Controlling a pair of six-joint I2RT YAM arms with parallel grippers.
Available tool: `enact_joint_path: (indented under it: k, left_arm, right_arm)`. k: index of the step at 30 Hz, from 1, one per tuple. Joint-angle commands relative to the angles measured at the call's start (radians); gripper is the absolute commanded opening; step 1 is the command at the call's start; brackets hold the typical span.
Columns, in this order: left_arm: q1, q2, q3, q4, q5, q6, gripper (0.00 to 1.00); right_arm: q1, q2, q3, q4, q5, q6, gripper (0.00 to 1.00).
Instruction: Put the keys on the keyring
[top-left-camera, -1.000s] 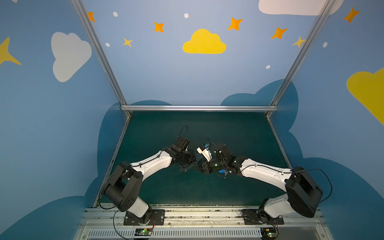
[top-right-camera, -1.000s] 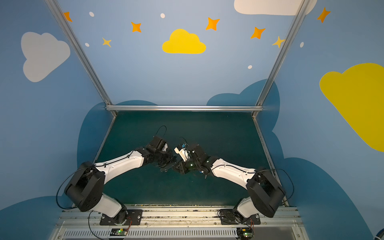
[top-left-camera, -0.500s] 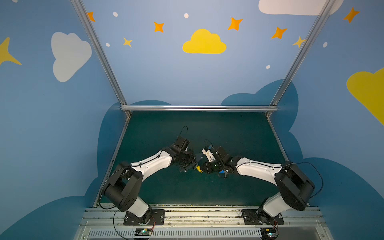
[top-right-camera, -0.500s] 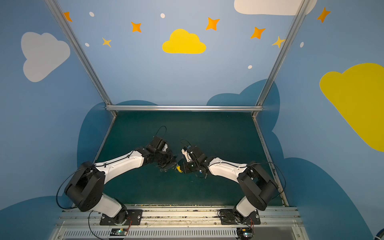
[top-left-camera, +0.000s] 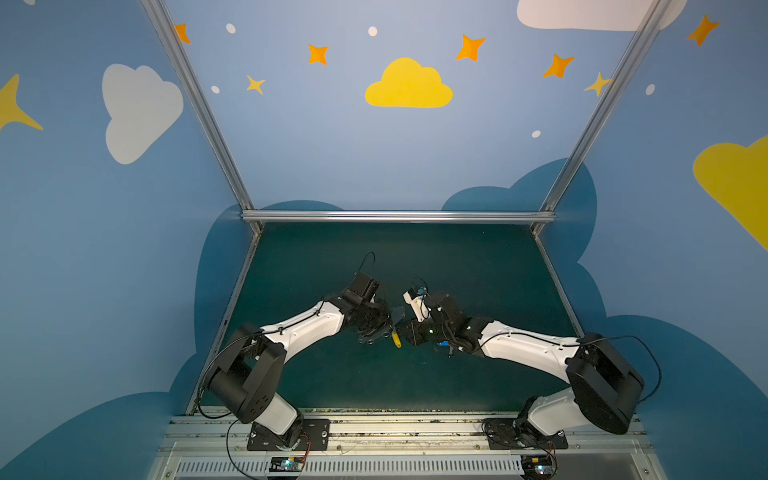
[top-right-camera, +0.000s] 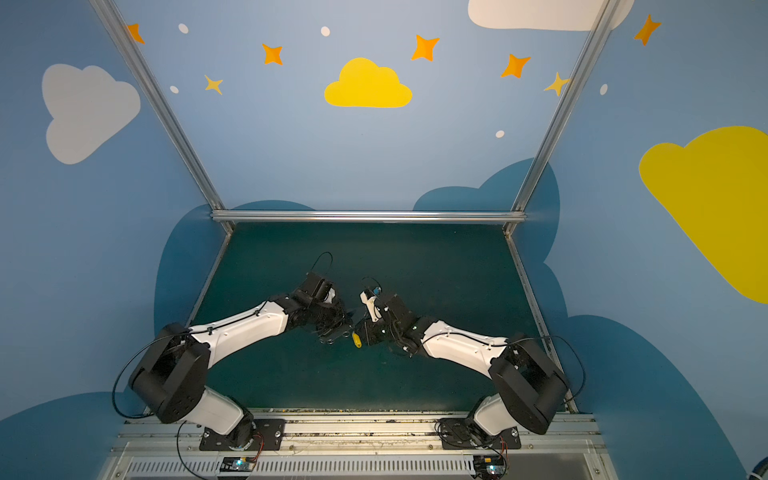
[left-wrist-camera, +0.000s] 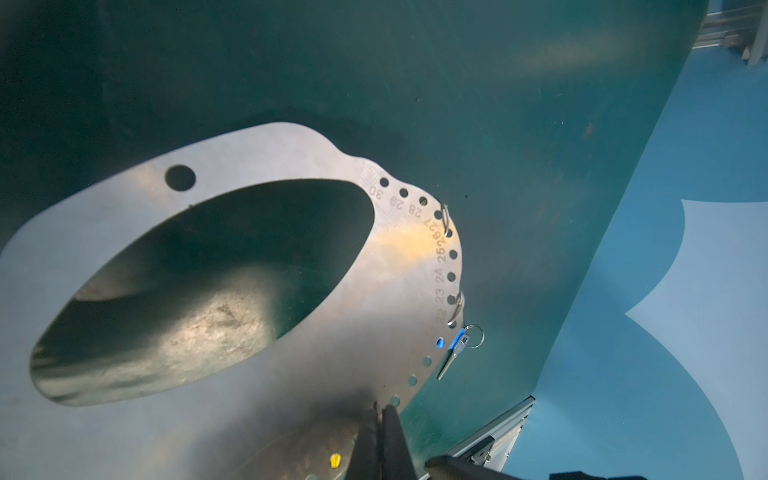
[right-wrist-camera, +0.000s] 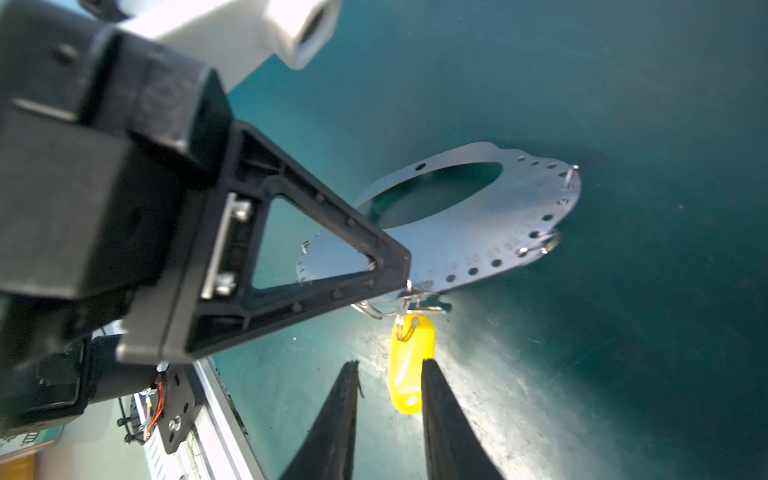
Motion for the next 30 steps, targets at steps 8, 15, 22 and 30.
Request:
enact_joint_path:
  k: [8, 15, 22, 30]
  left_arm:
    - [0.007, -0.036, 0.02, -0.01, 0.008, -0.003, 0.04]
    - [0.015, -0.057, 0.024, -0.018, 0.037, 0.011, 0.04]
    - [0.044, -0.128, 0.039, -0.069, 0.034, 0.035, 0.04]
    - [0.055, -0.105, 0.045, -0.054, 0.064, 0.03, 0.04]
  right_arm:
    - [0.001, 0.03, -0.047, 0.115, 0.015, 0.012, 0.32]
    - [-0.03, -0.019, -0.156, 0.269, -0.046, 0.009, 0.36]
    - [-0.072, -0.151, -0.234, 0.324, -0.112, -0.036, 0.34]
    - [0.023, -0.187, -0.185, 0.27, 0.096, -0.137, 0.3]
